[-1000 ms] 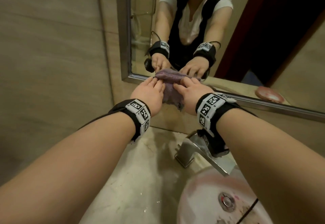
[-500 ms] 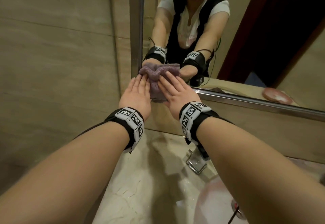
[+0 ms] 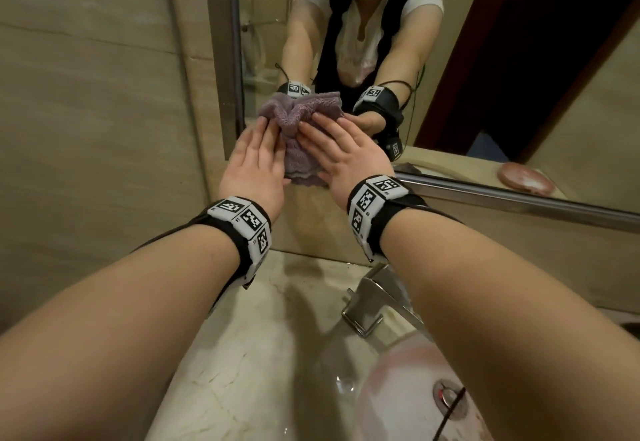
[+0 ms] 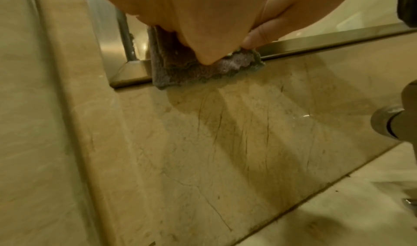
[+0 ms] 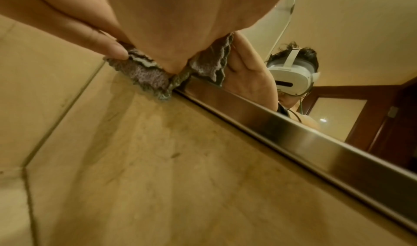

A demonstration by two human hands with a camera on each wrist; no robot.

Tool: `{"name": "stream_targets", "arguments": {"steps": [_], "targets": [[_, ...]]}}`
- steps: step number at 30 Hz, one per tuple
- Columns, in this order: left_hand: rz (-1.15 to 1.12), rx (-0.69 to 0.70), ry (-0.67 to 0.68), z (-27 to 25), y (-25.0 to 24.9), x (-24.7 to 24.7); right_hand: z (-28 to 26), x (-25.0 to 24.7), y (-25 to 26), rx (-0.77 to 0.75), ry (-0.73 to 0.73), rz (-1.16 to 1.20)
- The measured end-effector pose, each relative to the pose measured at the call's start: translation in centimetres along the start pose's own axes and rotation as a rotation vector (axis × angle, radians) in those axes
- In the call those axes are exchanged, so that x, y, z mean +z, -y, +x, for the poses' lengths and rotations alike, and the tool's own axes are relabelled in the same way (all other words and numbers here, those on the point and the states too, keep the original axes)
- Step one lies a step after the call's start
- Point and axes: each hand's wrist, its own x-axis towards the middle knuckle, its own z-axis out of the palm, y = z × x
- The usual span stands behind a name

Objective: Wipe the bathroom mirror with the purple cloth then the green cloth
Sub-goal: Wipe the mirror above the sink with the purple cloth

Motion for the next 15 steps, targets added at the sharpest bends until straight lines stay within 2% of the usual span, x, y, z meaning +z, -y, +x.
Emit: {"name": "stream_targets", "arguments": {"steps": [8, 15], "targets": [[0.043, 0.193, -0.099, 0.7, -4.3, -3.0, -5.4, 2.1, -5.2, 0.064, -0.004, 0.024], [0.214, 0.398, -0.167, 1.2, -9.8, -7.1, -11.8, 5.0, -10.0, 0.172, 0.087, 0.003]]}}
